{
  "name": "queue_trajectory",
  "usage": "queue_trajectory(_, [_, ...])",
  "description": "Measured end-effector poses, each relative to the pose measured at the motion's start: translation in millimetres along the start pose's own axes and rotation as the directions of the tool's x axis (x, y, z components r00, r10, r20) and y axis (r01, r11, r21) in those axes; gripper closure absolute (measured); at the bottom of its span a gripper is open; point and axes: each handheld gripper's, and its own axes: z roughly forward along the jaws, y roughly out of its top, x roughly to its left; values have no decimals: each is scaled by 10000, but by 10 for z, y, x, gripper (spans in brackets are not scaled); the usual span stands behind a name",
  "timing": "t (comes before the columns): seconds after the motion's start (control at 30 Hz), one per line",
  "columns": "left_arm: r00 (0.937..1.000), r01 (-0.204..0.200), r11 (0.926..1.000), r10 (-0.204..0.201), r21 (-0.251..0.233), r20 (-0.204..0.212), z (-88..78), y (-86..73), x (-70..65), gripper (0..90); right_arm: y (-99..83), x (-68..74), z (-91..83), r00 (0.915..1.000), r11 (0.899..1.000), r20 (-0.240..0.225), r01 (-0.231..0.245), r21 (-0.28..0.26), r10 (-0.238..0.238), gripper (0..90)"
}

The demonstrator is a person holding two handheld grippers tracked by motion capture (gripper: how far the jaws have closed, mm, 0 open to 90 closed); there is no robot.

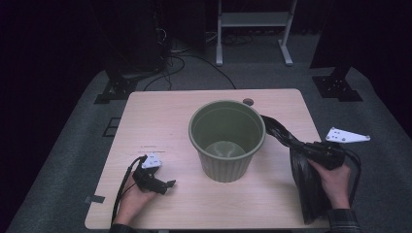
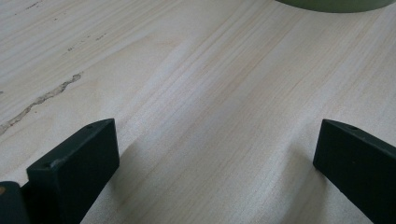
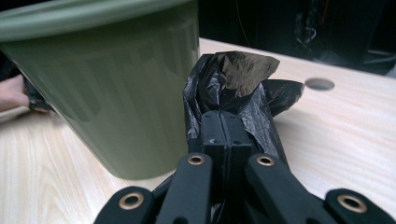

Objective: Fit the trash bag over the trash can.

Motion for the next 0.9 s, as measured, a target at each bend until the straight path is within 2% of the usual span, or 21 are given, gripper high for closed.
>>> queue_trajectory(0.5, [10000,-2,10000,2,27,7,-2,1,1,0,479,57,-150,9976,9952,-351,574,-791,-603,900])
queue_trajectory(0.73, [10000,-3,10000,3,24,8,-2,0,1,0,695,152,-204,9931,9888,-589,937,-1165,-1010,900])
queue_trajectory(0.9, [10000,-4,10000,4,27,7,-2,0,1,0,778,223,-222,9895,9853,-803,1089,-1315,-1201,900])
